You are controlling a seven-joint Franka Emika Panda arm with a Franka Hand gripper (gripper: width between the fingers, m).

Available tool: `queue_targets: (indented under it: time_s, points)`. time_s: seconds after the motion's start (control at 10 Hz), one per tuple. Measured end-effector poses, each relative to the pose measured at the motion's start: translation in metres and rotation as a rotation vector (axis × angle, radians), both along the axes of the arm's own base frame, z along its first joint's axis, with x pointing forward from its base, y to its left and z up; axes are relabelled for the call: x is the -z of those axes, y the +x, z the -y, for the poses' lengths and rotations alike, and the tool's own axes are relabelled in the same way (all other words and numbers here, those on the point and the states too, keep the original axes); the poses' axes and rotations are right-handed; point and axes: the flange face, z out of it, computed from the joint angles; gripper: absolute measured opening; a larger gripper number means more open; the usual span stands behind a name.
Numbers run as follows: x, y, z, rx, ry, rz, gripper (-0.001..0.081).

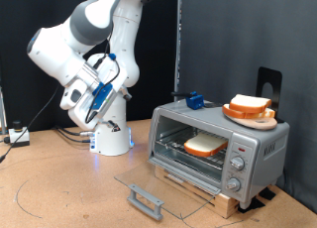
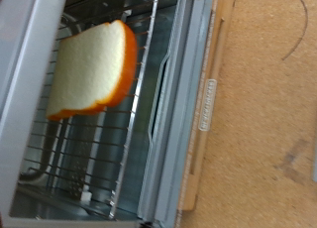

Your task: Make a piece of toast with the oven

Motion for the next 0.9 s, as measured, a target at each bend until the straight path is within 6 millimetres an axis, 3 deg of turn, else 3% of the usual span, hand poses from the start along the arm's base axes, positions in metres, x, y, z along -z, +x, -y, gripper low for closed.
queue_targets:
  time_s: [0.3,0.4,0.5,0.7,0.9]
  points:
    - [0.017,0.013,0.030,-0.016,0.047,-0.016,0.0809]
    - [0.017,0.012,0.029,-0.016,0.046,-0.017,0.0809]
    - [0.014,0.007,0.026,-0.062,0.079,-0.046,0.0809]
    - [0.011,-0.009,0.042,-0.097,0.107,-0.071,0.0809]
    - [0.027,-0.024,0.064,-0.107,0.120,-0.126,0.0809]
